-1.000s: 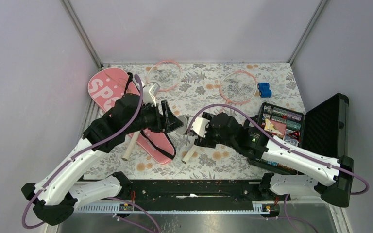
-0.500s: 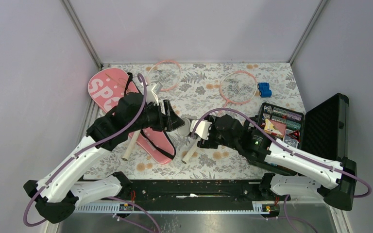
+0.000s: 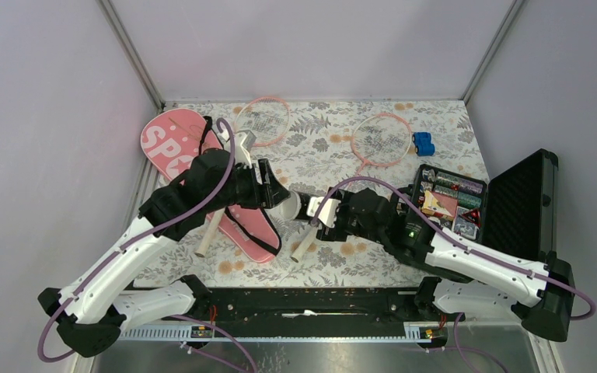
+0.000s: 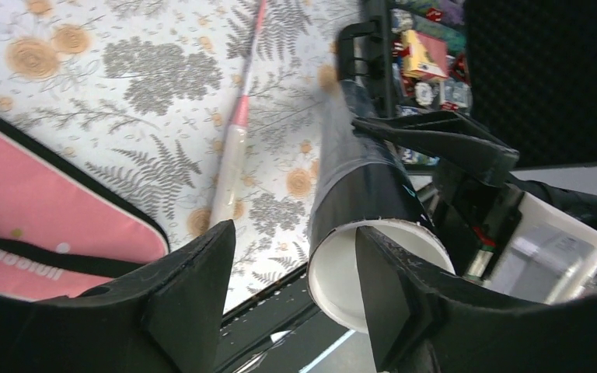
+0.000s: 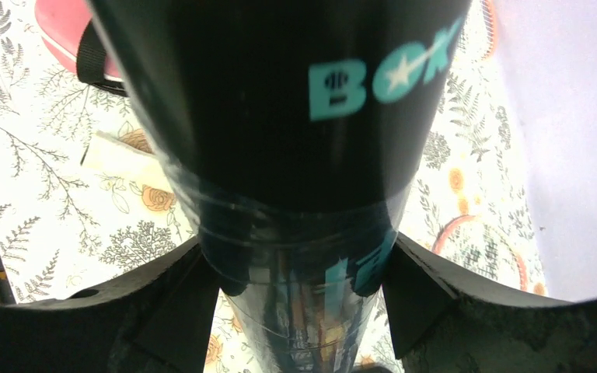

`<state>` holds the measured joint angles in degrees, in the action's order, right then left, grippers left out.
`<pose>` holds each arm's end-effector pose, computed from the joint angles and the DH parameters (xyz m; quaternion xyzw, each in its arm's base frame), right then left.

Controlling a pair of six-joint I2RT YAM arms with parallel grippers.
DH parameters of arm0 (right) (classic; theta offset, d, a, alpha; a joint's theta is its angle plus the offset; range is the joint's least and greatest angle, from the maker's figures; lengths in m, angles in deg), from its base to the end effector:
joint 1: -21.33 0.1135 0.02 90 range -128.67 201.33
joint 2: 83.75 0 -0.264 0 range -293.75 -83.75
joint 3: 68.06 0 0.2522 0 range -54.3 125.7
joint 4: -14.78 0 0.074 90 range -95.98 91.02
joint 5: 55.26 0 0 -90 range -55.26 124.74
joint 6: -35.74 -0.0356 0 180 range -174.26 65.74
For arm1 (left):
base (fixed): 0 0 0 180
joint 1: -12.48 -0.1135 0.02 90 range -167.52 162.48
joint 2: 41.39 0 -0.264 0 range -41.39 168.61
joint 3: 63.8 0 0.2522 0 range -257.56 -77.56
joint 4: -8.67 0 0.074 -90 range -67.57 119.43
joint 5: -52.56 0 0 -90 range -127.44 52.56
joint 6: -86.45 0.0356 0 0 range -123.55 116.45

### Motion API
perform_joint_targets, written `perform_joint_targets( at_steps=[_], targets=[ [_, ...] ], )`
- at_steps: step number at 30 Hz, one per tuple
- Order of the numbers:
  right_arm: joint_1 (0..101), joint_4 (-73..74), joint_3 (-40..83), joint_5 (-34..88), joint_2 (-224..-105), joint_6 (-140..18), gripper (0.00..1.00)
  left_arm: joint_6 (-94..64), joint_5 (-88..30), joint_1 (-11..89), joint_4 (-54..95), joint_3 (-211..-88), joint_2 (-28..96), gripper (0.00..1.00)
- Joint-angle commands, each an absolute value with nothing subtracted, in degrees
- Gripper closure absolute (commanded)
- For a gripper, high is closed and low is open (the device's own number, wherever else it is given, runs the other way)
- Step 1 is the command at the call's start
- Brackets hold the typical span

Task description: Pack up the badminton gear

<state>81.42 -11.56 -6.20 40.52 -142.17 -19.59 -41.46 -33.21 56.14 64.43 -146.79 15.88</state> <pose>0.1199 0.2013 0.3110 -0.5936 0.5841 0.0805 0.5477 0.1423 -0.1395 0.3902 0.0618 0.8636 -0.3504 0.3572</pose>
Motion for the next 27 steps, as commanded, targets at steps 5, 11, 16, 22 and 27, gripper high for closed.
perform_joint_targets(
  at_steps=[5,11,16,22,27],
  targets=[
    [82.88,15.72,-4.74,22.48,-139.23,-19.69,0.73,-39.96,-39.15,56.49,68.75,-144.10,20.86,0.38],
    [82.49,14.94,-2.93,23.31,-141.70,-19.63,0.74,-40.58,-34.77,56.53,68.59,-144.39,19.91,0.38],
    [81.27,12.67,-0.83,26.72,-143.27,-21.36,0.77,-41.35,-29.80,56.52,67.30,-143.63,15.17,0.35],
    [80.44,10.43,1.23,26.94,-144.28,-22.43,0.77,-43.52,-25.95,56.53,63.17,-141.15,11.61,0.35],
    [80.14,8.68,2.89,26.90,-145.04,-23.07,0.77,-46.22,-22.85,56.53,59.18,-137.79,10.65,0.35]
  ],
)
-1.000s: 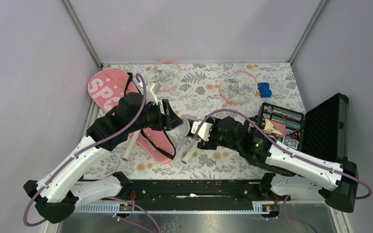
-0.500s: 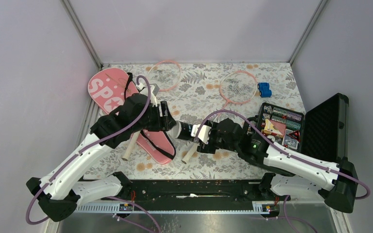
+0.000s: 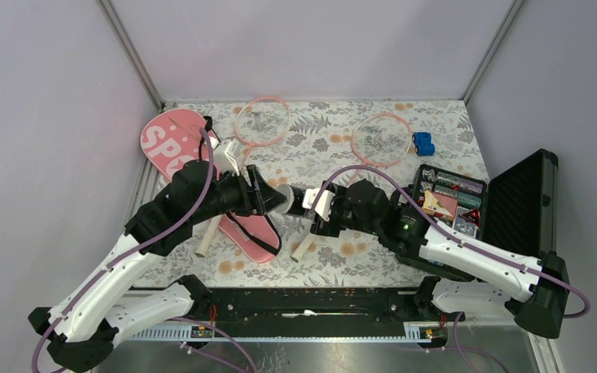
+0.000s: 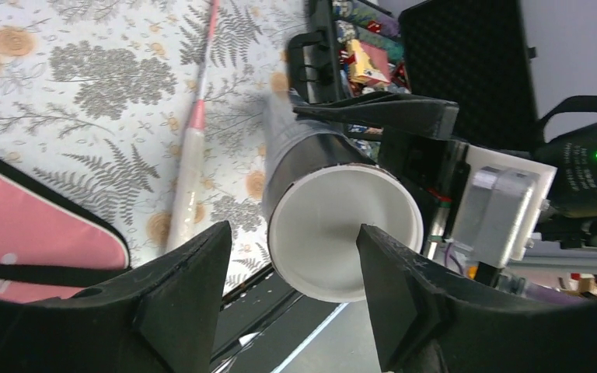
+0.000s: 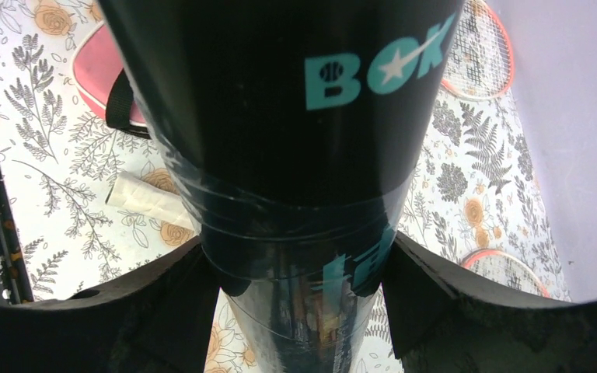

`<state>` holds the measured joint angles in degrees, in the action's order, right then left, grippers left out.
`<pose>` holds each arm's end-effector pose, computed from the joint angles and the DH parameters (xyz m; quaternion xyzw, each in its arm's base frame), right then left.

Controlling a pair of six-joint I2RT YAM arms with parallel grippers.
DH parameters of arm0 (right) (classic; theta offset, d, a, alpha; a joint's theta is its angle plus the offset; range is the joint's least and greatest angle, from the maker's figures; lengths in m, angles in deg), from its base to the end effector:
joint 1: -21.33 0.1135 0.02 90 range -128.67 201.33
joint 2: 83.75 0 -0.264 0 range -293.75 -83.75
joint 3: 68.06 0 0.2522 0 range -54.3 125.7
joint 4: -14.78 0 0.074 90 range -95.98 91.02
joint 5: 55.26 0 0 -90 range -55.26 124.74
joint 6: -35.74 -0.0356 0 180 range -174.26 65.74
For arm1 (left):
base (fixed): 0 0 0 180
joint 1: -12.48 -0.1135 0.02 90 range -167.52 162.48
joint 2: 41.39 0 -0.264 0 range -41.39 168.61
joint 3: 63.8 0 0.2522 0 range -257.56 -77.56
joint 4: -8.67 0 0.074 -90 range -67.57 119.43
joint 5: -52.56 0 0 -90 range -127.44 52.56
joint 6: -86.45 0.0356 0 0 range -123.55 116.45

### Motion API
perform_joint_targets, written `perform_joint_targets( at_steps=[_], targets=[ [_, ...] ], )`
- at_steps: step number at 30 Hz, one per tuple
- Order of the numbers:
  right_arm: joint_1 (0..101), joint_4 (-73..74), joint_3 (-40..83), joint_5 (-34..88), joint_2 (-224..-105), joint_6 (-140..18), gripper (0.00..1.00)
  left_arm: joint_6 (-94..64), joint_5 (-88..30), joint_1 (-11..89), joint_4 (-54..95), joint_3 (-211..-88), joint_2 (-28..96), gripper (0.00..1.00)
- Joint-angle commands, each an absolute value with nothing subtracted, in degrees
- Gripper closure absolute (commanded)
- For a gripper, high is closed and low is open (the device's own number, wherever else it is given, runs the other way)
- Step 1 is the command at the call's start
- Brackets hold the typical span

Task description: Pack up the badminton gear

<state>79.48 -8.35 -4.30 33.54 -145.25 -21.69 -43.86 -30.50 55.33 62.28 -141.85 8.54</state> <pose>0.1305 0.2114 0.3164 -0.5901 0.5744 0.1340 0.5513 0.1226 -0.1196 0.3873 0.0510 0.8432 -0.3918 0.3645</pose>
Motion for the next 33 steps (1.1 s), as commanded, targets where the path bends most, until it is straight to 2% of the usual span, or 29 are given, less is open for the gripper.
perform_joint_targets(
  at_steps=[1,5,17,23,26,31,33],
  targets=[
    [80.08,8.79,2.99,26.91,-145.05,-23.38,0.77,-46.26,-23.36,56.53,59.26,-137.29,10.45,0.34],
    [79.91,9.28,3.37,27.15,-145.10,-24.13,0.77,-45.25,-27.61,56.55,61.91,-136.32,10.17,0.35],
    [79.44,10.58,6.06,26.83,-145.98,-27.26,0.77,-44.37,-30.32,56.53,62.85,-132.77,12.42,0.36],
    [79.34,10.40,6.29,26.30,-146.24,-26.81,0.77,-43.76,-31.60,56.58,63.90,-134.86,13.33,0.37],
    [79.27,8.73,5.62,26.45,-145.44,-25.97,0.77,-42.54,-34.90,56.58,65.47,-139.32,12.31,0.36],
    [77.85,7.35,0.78,27.68,-142.30,-25.79,0.77,-38.92,-39.70,56.50,69.50,-153.52,11.79,0.32],
    [77.08,5.42,0.21,27.98,-141.12,-27.05,0.77,-37.98,-39.64,56.51,69.39,-158.85,11.51,0.28]
  ],
)
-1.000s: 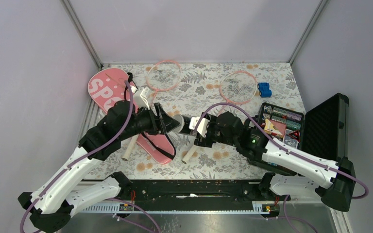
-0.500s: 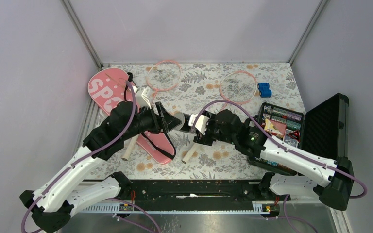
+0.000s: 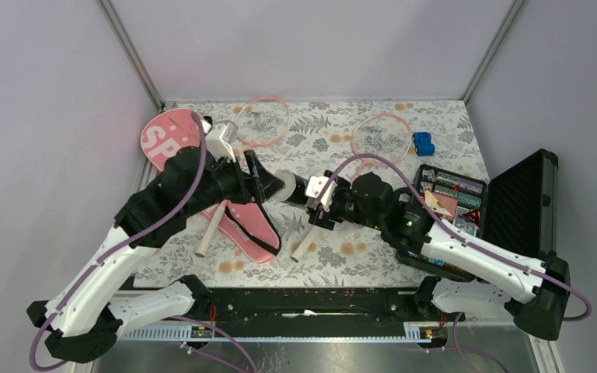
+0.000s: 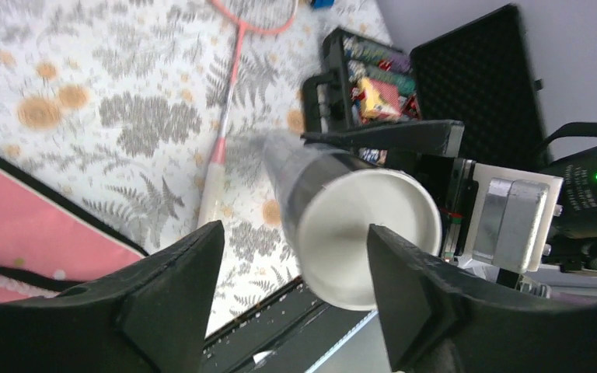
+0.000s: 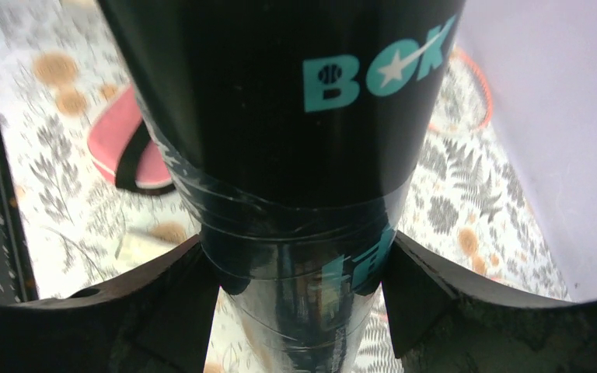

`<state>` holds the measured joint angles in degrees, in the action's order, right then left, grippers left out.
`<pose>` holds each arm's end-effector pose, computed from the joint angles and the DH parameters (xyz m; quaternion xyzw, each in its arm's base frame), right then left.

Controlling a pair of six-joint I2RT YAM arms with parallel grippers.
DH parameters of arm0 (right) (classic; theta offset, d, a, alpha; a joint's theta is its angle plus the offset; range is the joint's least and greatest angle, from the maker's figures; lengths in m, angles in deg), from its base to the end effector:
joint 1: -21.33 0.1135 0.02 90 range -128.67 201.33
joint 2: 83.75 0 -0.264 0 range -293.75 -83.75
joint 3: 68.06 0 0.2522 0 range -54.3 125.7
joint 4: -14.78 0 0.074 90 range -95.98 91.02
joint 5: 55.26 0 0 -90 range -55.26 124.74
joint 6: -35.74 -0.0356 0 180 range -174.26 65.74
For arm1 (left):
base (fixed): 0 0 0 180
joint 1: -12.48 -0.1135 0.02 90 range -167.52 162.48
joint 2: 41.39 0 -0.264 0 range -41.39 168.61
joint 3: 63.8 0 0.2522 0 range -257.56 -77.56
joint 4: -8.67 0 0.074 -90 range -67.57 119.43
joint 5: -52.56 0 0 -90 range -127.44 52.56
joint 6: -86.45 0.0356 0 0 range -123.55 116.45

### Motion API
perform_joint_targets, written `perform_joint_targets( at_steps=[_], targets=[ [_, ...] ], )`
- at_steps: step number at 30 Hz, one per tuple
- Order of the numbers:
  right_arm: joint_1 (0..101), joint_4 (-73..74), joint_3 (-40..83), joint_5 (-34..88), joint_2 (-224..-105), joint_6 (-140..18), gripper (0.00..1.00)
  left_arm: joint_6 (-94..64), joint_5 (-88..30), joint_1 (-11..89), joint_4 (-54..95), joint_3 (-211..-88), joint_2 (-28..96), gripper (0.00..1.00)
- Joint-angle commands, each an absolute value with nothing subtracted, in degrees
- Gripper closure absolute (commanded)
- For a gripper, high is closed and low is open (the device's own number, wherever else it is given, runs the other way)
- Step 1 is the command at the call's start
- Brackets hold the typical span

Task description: Pack up the badminton gear

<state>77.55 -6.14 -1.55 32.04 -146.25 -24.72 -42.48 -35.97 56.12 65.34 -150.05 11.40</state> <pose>0.1401 0.2125 0.3334 -0.5568 0.5790 0.1558 0.5749 0.1235 -0.1190 0.4196 0.0414 0.8338 -0.3712 0.4065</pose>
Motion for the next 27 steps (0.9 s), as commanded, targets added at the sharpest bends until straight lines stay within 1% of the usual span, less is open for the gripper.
perform_joint_targets(
  at_steps=[1,3,5,8,9,10,12,18,23,27],
  targets=[
    [76.49,4.51,0.24,28.14,-140.74,-28.04,0.77,-37.71,-39.60,56.51,69.06,-160.66,11.33,0.25],
    [74.55,3.14,0.92,27.73,-140.50,-31.44,0.77,-37.14,-39.67,56.43,67.34,-162.49,10.20,0.21],
    [72.82,2.18,2.25,27.48,-140.50,-34.84,0.77,-36.74,-40.98,56.44,65.23,-162.43,8.55,0.15],
    [71.39,-0.75,6.30,29.55,-141.72,-39.14,0.77,-34.74,-42.86,56.50,62.84,-159.61,6.68,0.08],
    [70.76,-2.27,9.07,30.61,-142.56,-40.81,0.77,-33.79,-43.25,56.51,62.84,-158.77,6.52,0.03],
    [70.27,-3.64,10.37,31.02,-143.63,-42.96,0.77,-33.03,-43.74,56.48,63.00,-157.82,6.51,0.02],
    [68.49,-6.86,14.97,31.98,-145.53,-47.75,0.77,-31.67,-44.79,56.51,63.21,-155.40,6.55,0.01],
    [63.13,-8.52,18.91,32.00,-150.03,-61.46,0.76,-26.26,-47.55,56.49,63.30,-148.38,6.88,0.01],
    [59.32,-8.64,23.60,31.83,-157.49,-68.51,0.76,-22.18,-55.27,56.50,60.96,-141.58,4.92,0.01],
    [55.83,-9.03,28.87,29.72,-165.50,-72.00,0.74,-19.42,-60.66,56.47,57.22,-135.10,0.39,0.01]
  ],
)
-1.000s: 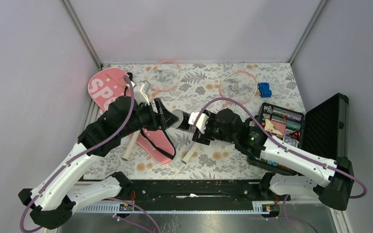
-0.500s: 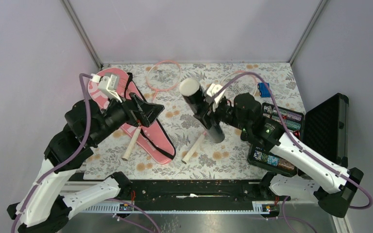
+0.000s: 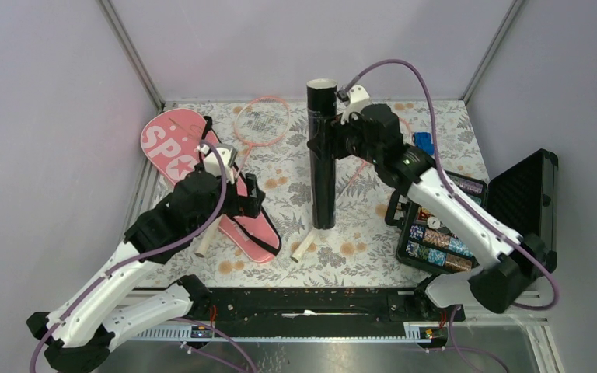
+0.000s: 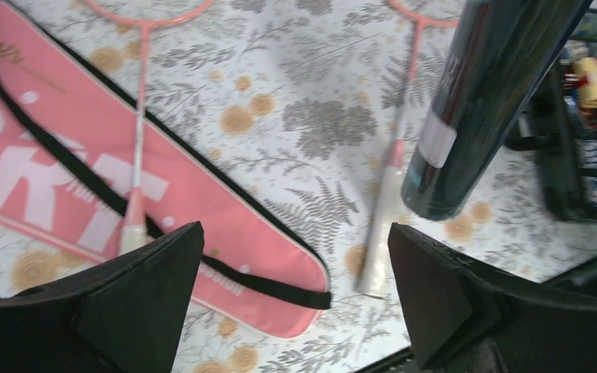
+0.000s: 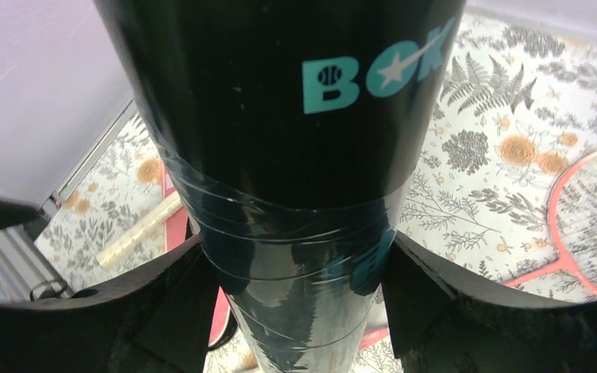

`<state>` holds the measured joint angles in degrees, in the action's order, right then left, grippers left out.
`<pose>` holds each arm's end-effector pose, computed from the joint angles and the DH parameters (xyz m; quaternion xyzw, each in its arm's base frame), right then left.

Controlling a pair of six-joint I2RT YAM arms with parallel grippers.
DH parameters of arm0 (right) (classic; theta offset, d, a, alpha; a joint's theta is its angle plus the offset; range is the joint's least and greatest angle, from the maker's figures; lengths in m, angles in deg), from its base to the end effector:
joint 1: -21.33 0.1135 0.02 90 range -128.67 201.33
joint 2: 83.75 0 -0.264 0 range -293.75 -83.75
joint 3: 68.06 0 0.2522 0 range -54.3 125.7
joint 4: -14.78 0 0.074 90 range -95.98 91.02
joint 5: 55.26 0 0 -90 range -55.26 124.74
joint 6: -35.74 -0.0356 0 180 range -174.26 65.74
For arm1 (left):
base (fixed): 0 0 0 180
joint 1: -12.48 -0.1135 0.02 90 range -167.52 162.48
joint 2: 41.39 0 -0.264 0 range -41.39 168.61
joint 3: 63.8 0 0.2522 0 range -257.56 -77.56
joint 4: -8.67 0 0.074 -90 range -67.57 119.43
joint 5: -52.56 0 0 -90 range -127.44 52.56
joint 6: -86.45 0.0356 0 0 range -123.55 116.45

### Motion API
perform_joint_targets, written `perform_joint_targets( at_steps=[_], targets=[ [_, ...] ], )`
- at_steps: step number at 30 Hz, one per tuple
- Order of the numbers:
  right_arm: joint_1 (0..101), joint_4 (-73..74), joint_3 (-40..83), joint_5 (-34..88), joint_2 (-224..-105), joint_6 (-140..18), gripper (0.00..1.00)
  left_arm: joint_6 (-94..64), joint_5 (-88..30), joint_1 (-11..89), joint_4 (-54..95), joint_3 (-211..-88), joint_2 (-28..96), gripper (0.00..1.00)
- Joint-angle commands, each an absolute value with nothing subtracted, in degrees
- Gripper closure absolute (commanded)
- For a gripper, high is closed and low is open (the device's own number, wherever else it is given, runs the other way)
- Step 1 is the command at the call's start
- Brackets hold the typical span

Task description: Pack up the badminton gear

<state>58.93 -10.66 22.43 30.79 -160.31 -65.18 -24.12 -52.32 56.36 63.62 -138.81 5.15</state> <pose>0.2447 0.1915 0.4091 -0.1998 0.7481 0.2841 0.5655 0.1196 -0.1023 0.3770 0.1036 0.8395 -0.1852 0.5002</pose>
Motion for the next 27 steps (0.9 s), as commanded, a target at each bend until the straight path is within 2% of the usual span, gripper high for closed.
perform_joint_targets(
  at_steps=[1,4,10,14,21,22,25,27],
  targets=[
    [54.79,-9.53,30.52,28.82,-167.91,-72.98,0.73,-18.78,-61.24,56.45,56.38,-133.52,-0.80,0.01],
    [51.54,-11.78,36.70,24.42,-176.39,-76.10,0.72,-16.62,-63.24,56.51,55.62,-130.07,-2.56,0.01],
    [45.43,-20.83,53.87,19.43,-194.67,-79.58,0.68,-17.97,-62.82,56.51,59.12,-131.52,0.30,0.01],
    [42.32,-22.68,61.06,18.69,-203.06,-80.16,0.61,-18.66,-61.90,56.49,57.96,-131.07,5.28,0.01],
    [37.72,-24.80,75.78,16.59,-219.08,-83.38,0.56,-20.87,-59.93,55.80,56.94,-132.88,15.91,0.02],
    [37.22,-26.91,79.56,16.14,-222.10,-84.26,0.56,-21.72,-58.43,54.00,57.41,-133.64,17.88,0.01],
    [35.74,-32.83,89.66,14.03,-230.17,-87.27,0.53,-24.36,-37.69,39.93,61.47,-137.20,25.30,0.05],
    [35.15,-32.61,89.53,14.92,-231.35,-89.75,0.49,-23.65,-32.35,33.02,62.70,-138.60,28.76,0.09]
  ],
)
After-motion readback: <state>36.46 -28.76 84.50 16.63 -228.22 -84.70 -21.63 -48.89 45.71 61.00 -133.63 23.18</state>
